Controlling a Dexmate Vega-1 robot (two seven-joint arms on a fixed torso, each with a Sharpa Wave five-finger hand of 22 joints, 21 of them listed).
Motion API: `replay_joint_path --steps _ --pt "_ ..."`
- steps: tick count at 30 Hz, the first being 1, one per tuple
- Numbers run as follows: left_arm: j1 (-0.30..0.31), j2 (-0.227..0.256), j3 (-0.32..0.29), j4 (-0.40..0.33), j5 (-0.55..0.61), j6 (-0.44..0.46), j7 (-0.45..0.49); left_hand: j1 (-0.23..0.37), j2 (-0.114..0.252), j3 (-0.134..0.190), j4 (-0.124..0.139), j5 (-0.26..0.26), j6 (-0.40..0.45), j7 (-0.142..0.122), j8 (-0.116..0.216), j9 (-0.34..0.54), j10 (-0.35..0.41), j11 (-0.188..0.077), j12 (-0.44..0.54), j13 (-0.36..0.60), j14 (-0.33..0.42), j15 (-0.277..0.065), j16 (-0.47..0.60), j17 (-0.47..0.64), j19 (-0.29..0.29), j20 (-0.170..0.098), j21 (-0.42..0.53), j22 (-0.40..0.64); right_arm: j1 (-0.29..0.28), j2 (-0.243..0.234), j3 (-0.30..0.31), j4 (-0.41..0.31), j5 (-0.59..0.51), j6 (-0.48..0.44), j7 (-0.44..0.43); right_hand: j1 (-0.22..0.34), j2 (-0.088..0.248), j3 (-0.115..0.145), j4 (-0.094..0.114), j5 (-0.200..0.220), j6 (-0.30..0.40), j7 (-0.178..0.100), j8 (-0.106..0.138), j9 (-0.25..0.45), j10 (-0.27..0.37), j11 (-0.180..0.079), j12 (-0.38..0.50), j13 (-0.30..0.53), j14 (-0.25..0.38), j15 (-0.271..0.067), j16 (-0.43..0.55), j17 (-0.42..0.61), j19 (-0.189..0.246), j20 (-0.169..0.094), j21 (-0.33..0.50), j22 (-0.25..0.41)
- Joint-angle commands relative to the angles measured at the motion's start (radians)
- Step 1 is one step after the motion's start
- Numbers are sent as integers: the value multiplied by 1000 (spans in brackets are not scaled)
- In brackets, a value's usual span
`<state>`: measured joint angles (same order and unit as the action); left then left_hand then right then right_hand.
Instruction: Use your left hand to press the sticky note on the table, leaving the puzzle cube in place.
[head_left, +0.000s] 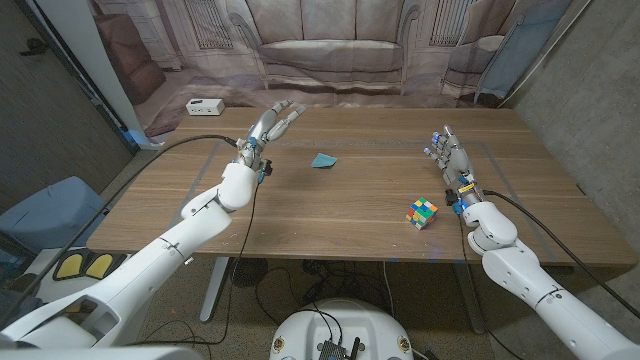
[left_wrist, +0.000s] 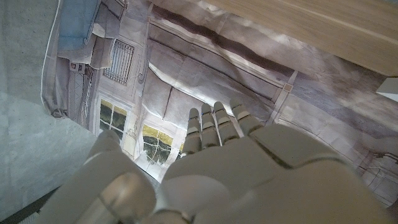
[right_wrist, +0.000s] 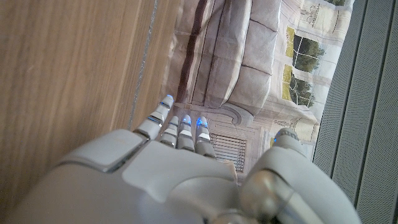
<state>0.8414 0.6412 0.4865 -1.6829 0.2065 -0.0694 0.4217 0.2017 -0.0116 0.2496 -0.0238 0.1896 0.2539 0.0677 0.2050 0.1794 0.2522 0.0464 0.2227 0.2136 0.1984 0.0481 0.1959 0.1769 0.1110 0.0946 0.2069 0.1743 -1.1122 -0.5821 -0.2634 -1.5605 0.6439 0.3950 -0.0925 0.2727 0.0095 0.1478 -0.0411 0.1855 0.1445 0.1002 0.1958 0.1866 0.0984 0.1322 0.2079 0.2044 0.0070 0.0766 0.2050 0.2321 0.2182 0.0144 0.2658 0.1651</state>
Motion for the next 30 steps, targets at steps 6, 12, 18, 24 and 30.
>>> replay_joint_path --steps 6,12,18,24,30 --pt "-32 23 67 -72 157 188 -5 3 1 2 -7 6 10 -13 -4 1 0 -20 -1 -2 -8 -6 -7 2 -18 17 -8 5 -29 -5 16 -21 -3 12 -12 -2 8 3 -6 6 5 13 3 3 4 7 4 2 7 5 3 1 10 0 -6 6" --pt "-49 33 79 -87 157 222 -52 0 3 1 -8 6 20 -30 -3 2 -19 -13 -9 -4 -30 -6 -14 3 -46 15 -18 5 -37 -7 19 -23 -4 16 -11 -2 9 2 -7 6 9 13 3 3 8 9 4 1 8 6 3 0 12 0 -8 6" --pt "-64 37 99 -126 178 328 -106 -36 -5 -18 5 6 9 -42 -13 2 -73 -3 -25 -7 -103 15 -25 5 -91 36 -24 7 -47 -5 25 -29 -1 22 -15 -3 9 2 -7 6 9 13 3 3 7 8 3 1 8 5 3 -1 13 0 -10 6" --pt "-83 40 122 -145 203 393 -133 -70 -17 -38 18 8 16 -40 -12 2 -120 0 -33 -8 -144 22 -24 7 -126 37 -27 8 -56 -6 32 -33 3 25 -17 -3 10 2 -8 6 8 11 3 2 6 5 2 1 8 5 3 -2 14 1 -12 6" --pt "-111 43 156 -164 252 463 -161 -104 -32 -62 31 14 52 -47 -5 2 -166 -3 -35 -9 -200 14 -24 7 -174 48 -29 8 -65 -7 37 -37 2 27 -21 -4 11 1 -8 6 9 10 3 2 5 6 2 0 8 7 3 -2 14 2 -13 6"
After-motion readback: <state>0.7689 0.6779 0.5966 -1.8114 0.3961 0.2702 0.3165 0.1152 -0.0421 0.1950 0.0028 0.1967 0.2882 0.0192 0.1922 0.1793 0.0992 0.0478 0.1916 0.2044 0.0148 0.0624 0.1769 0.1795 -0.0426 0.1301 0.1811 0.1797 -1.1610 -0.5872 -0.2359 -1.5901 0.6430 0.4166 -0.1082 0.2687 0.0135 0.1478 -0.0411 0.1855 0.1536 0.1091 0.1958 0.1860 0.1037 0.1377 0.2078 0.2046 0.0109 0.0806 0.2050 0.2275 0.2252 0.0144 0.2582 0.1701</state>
